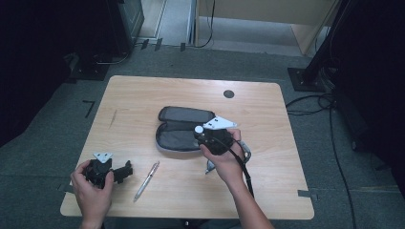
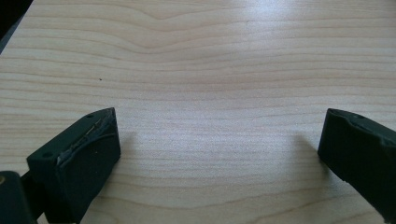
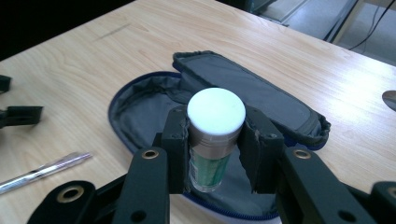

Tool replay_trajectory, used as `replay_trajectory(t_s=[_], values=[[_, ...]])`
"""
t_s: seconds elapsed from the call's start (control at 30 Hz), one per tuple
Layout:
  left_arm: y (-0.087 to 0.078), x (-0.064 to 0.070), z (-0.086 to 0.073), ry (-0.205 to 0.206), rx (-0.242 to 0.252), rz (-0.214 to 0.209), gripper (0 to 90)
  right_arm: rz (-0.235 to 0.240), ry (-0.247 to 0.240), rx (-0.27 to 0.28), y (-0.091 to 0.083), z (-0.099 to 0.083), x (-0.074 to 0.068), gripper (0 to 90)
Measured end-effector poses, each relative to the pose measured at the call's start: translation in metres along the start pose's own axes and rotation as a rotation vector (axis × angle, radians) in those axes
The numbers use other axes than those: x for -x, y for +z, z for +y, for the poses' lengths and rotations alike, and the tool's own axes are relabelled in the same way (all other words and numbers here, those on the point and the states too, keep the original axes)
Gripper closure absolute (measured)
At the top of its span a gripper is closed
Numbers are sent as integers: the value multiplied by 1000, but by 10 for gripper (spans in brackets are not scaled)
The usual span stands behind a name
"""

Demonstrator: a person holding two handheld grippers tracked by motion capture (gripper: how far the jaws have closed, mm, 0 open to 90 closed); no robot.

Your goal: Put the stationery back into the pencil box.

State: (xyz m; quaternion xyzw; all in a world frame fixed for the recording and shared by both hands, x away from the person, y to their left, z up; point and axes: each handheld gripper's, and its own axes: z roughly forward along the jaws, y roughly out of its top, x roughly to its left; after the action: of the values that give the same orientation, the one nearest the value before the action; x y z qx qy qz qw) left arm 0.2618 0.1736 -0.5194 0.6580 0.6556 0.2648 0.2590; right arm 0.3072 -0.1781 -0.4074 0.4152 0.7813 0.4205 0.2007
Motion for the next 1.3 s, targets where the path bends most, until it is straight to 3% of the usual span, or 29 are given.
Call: replay_trajectory(t_s=[0.43,0.9,1.13,1.3], values=[[0,0,0,1,-1,0,0,-38,17,-26,46,4,9,656],[0,0,0,0,-1,-1,0,-42,-22,-36,88,22,-9,656],[0,0,0,0,-1,-1,0,-41,-20,-52,98,16,-6,656],[0,0,0,0,-1,-1,0,-26,-12,-42,96,11,-1,655]])
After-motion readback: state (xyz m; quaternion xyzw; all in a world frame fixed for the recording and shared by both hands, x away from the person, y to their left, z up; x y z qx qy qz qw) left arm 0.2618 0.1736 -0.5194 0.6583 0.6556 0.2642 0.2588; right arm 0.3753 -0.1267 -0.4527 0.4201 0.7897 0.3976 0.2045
